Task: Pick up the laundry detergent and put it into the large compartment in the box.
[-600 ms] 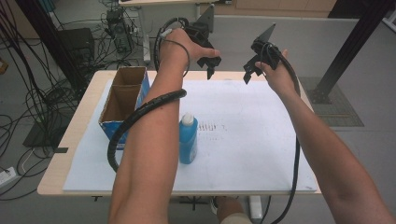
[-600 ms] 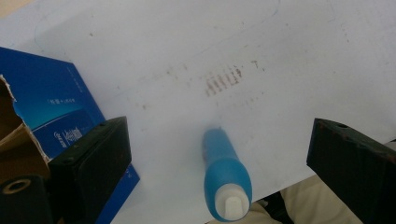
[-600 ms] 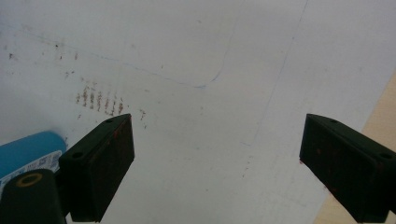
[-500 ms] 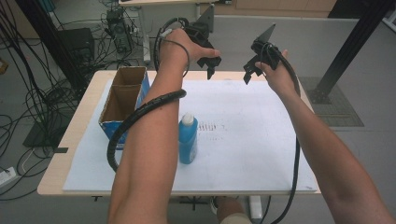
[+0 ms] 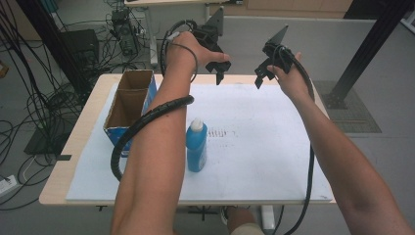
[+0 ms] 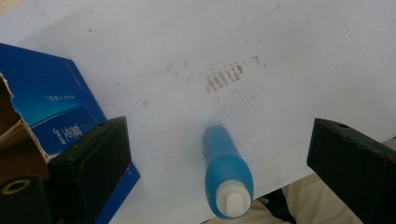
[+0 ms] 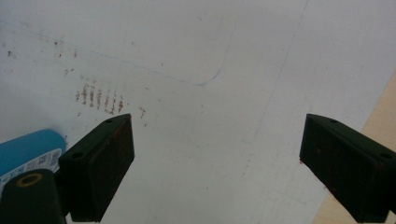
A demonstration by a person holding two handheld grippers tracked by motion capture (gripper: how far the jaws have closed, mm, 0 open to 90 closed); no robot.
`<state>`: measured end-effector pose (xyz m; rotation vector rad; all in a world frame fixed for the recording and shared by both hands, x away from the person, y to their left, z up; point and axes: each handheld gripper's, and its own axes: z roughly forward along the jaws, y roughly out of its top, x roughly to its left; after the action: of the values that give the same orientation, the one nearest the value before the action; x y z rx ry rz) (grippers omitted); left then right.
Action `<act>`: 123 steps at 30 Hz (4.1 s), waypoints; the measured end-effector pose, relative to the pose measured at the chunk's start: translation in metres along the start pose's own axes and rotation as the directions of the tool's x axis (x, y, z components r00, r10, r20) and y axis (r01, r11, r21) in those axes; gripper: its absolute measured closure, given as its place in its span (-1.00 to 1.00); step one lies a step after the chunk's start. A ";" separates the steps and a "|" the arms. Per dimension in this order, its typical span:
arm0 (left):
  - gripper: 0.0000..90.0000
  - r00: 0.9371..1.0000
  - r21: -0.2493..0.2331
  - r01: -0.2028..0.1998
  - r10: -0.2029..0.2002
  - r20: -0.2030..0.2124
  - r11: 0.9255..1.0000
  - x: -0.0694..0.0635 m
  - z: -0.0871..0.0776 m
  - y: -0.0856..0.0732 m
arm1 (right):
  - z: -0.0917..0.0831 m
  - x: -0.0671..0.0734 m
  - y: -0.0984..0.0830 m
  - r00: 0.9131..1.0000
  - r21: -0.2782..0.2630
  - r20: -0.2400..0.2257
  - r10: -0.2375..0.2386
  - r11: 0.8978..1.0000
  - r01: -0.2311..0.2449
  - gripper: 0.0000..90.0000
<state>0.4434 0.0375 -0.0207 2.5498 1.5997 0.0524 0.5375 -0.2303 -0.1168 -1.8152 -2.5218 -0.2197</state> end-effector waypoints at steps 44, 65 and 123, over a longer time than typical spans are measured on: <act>-0.85 0.999 0.038 0.050 -0.050 -0.011 0.998 -0.016 0.011 -0.049 | -0.019 0.002 -0.031 1.000 -0.035 -0.007 -0.006 0.999 0.006 -0.78; -0.86 0.991 0.058 0.132 -0.132 -0.003 0.990 -0.018 0.046 -0.068 | -0.014 0.005 -0.042 1.000 -0.024 -0.006 -0.016 1.000 0.016 -0.78; -0.86 0.988 0.133 0.150 -0.152 0.003 0.980 -0.018 0.119 -0.075 | 0.001 0.014 -0.031 1.000 0.008 0.000 -0.025 1.000 0.025 -0.78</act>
<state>0.3806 0.0424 -0.1479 2.5074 1.8448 -0.0887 0.5034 -0.2270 -0.1197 -1.7816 -2.5423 -0.2095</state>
